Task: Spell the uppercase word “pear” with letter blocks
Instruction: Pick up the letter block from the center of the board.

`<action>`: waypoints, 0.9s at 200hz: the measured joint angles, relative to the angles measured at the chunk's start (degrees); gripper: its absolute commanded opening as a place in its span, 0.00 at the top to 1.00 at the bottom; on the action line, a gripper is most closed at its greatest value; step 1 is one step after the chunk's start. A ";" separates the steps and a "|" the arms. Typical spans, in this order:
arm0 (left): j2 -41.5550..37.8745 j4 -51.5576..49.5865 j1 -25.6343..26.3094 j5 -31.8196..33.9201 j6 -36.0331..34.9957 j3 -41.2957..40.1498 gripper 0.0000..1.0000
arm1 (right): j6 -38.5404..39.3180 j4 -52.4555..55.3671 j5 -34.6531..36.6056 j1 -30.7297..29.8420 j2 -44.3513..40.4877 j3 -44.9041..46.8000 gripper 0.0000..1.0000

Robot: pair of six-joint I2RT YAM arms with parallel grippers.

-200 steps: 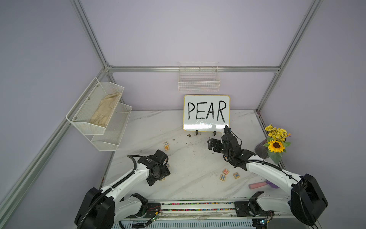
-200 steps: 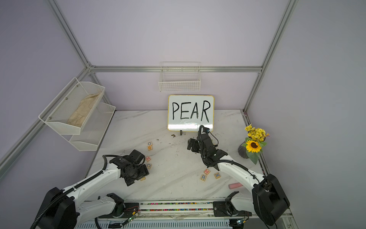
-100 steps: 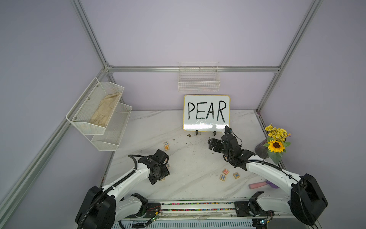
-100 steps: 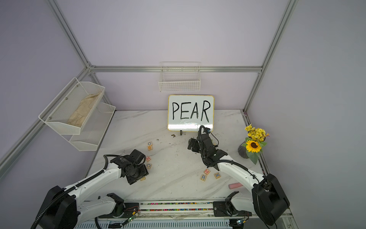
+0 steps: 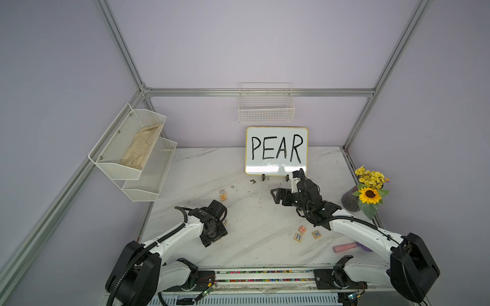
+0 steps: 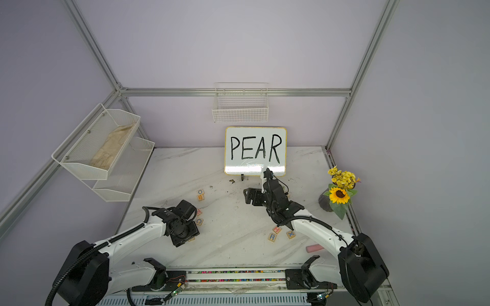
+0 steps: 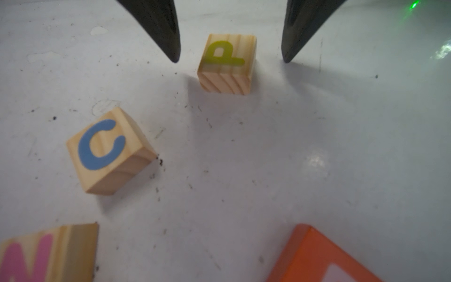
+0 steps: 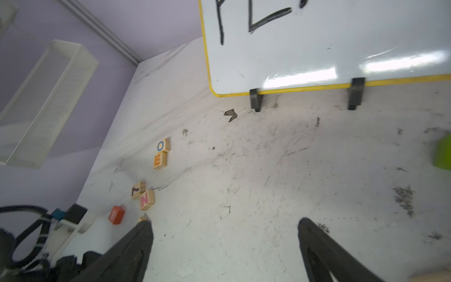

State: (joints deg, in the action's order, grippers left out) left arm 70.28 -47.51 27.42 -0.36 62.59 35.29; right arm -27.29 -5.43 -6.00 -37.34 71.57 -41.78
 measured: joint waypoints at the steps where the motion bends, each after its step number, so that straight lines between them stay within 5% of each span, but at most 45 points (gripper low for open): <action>1: 0.07 0.04 0.00 -0.02 0.00 0.00 0.36 | 0.15 -0.04 -0.09 -0.09 0.00 0.00 0.05; 68: 1.14 1.25 0.00 -0.81 -0.15 0.00 0.36 | 10.84 -2.89 -11.58 -14.16 7.89 -2.82 0.05; 114: 1.99 1.42 0.00 -0.81 -0.66 0.00 0.37 | 15.47 -3.85 -13.11 -22.75 16.61 -7.65 0.05; 180: 2.32 1.33 0.00 -0.52 -1.86 0.02 0.46 | 19.06 -4.42 -11.37 -27.08 17.11 -9.25 0.05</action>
State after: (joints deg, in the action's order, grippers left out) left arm 72.60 -46.17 27.42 -0.89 60.73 35.31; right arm -8.23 -9.85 -17.37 -64.42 88.68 -51.03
